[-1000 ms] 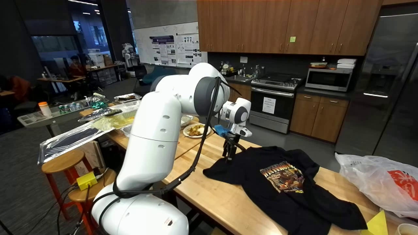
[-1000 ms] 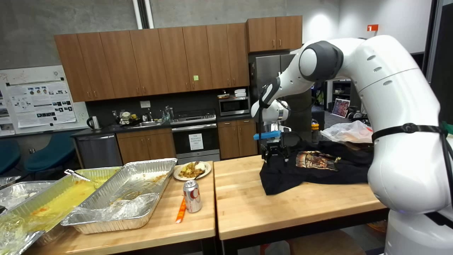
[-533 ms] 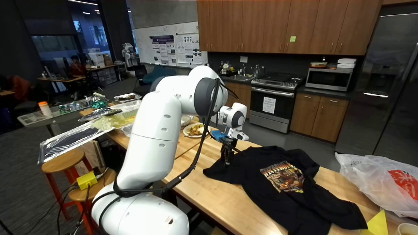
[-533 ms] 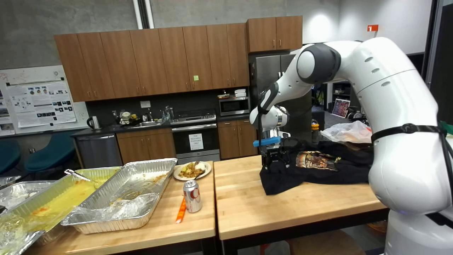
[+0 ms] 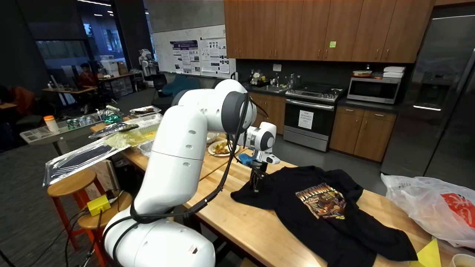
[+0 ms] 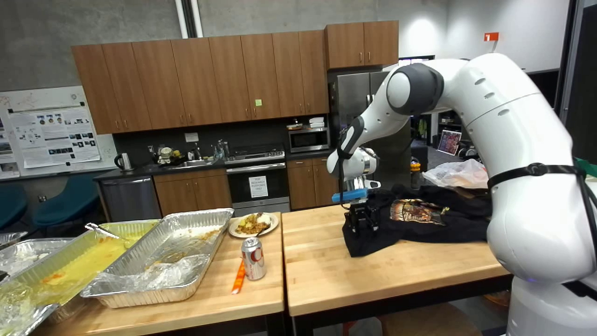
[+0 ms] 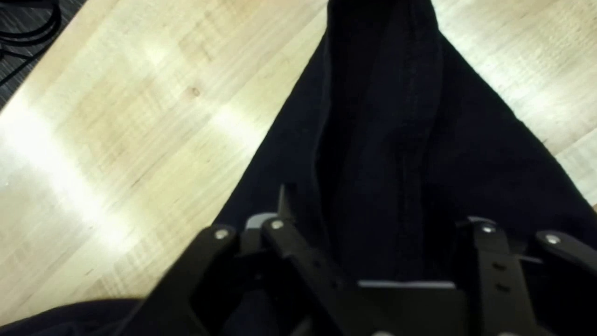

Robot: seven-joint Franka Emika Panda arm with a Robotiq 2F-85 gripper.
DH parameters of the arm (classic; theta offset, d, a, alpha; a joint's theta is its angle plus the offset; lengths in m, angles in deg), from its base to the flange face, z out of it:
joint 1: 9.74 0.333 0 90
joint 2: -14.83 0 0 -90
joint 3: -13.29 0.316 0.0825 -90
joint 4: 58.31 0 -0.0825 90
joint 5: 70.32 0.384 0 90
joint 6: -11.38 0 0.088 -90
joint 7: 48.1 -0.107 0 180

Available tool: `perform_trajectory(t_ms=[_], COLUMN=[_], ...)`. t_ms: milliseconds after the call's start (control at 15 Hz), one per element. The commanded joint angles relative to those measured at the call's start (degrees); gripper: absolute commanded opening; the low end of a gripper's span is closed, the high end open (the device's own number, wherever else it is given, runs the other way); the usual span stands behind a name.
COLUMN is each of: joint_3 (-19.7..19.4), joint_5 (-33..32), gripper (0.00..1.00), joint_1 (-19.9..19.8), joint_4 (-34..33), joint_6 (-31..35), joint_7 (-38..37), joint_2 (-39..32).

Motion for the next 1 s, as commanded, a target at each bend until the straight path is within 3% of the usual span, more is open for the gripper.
perform_trajectory(t_ms=[0, 333, 933], joint_3=[-0.40, 0.48, 1.05], joint_5=[-0.50, 1.31, 0.87], gripper=[0.37, 0.01, 0.01], joint_1=[0.48, 0.30, 2.28], joint_4=[0.95, 2.06, 9.02], joint_6=[1.46, 1.06, 1.51], joint_7=[-2.09, -2.86, -10.98], joint_2=[0.49, 2.54, 8.17])
